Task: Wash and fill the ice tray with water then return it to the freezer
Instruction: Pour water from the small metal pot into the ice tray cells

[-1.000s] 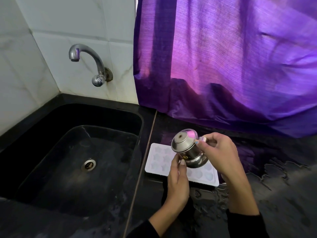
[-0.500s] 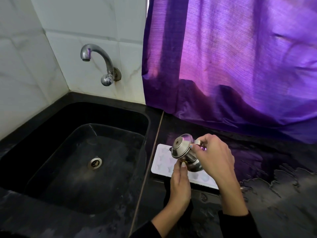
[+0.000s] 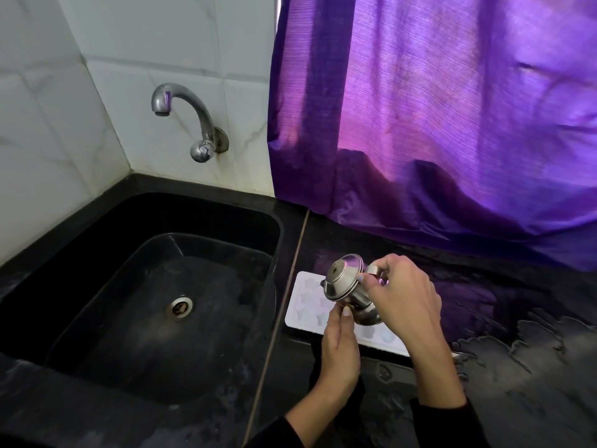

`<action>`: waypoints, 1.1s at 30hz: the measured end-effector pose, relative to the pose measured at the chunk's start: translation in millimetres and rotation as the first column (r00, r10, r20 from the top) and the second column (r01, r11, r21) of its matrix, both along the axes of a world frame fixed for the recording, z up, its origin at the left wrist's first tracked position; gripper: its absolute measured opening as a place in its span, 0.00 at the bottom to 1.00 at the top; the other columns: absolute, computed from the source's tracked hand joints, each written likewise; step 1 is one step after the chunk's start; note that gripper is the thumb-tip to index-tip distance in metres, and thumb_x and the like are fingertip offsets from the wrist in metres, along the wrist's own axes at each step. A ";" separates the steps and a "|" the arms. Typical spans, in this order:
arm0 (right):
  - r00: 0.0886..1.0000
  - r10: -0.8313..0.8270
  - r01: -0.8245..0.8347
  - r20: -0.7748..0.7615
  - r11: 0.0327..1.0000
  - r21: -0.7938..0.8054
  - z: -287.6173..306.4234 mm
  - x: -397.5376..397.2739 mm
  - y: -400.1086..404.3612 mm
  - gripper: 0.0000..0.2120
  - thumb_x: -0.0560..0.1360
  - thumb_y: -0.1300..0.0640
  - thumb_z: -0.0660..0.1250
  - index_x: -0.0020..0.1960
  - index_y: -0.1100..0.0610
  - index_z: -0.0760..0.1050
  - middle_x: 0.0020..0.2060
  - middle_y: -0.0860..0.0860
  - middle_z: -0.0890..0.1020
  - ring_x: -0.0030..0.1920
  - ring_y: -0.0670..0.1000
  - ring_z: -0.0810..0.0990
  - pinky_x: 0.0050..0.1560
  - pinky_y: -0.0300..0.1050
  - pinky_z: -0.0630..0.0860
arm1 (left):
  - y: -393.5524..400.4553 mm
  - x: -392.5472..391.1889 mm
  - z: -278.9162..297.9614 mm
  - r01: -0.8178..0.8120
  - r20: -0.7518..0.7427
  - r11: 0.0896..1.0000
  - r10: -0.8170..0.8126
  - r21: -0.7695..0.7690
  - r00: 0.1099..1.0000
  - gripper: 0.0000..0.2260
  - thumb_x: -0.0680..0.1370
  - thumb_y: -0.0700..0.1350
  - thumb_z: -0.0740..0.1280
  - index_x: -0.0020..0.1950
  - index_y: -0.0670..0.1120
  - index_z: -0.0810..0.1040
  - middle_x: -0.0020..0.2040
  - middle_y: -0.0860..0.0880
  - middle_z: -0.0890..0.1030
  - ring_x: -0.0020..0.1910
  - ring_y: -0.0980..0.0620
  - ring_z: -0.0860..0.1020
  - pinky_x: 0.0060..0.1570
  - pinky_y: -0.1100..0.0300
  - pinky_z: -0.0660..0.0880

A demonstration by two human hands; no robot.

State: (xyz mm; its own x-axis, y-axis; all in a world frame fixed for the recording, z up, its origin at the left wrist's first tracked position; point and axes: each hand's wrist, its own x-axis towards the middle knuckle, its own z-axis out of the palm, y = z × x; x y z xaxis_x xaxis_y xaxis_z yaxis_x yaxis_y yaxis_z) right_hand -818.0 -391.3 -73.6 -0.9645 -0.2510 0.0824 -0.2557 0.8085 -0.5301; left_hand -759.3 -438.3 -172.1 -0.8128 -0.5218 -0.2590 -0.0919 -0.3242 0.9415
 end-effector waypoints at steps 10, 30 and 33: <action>0.976 -0.011 0.082 0.216 0.943 -0.321 -1.6 -15.2 29.9 0.07 0.68 0.48 0.73 0.39 0.49 0.78 0.38 0.46 0.84 0.44 0.52 0.82 0.51 0.56 0.78 | 6.2 -1.1 1.6 0.000 -0.049 0.997 -0.004 -0.082 0.999 0.14 0.83 0.50 0.53 0.68 0.57 0.67 0.59 0.65 0.72 0.64 0.63 0.70 0.68 0.60 0.66; 0.958 -0.228 0.265 0.173 0.935 -0.235 15.9 -12.3 143.3 0.08 0.69 0.49 0.72 0.36 0.51 0.77 0.36 0.47 0.82 0.44 0.54 0.81 0.50 0.53 0.77 | 82.7 -19.8 6.7 0.331 -0.055 0.915 -0.352 -0.232 0.935 0.11 0.83 0.49 0.53 0.55 0.60 0.74 0.55 0.60 0.79 0.58 0.62 0.75 0.64 0.55 0.71; 0.953 -0.239 0.272 0.186 0.947 -0.173 14.4 -11.4 150.5 0.09 0.69 0.48 0.72 0.36 0.52 0.77 0.35 0.48 0.83 0.44 0.55 0.81 0.51 0.55 0.77 | 92.8 -17.9 2.0 0.358 -0.028 0.907 -0.373 -0.220 0.927 0.11 0.83 0.49 0.53 0.52 0.60 0.74 0.54 0.59 0.79 0.58 0.60 0.76 0.64 0.52 0.71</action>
State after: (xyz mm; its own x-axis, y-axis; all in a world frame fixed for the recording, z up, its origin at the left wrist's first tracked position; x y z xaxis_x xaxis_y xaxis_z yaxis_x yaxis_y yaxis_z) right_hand -829.3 -240.9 -59.3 -0.9983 0.0109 -0.0564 0.0474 0.7121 -0.7005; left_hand -777.1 -345.5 -170.1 -0.9686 -0.2204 -0.1147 -0.0999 -0.0772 0.9920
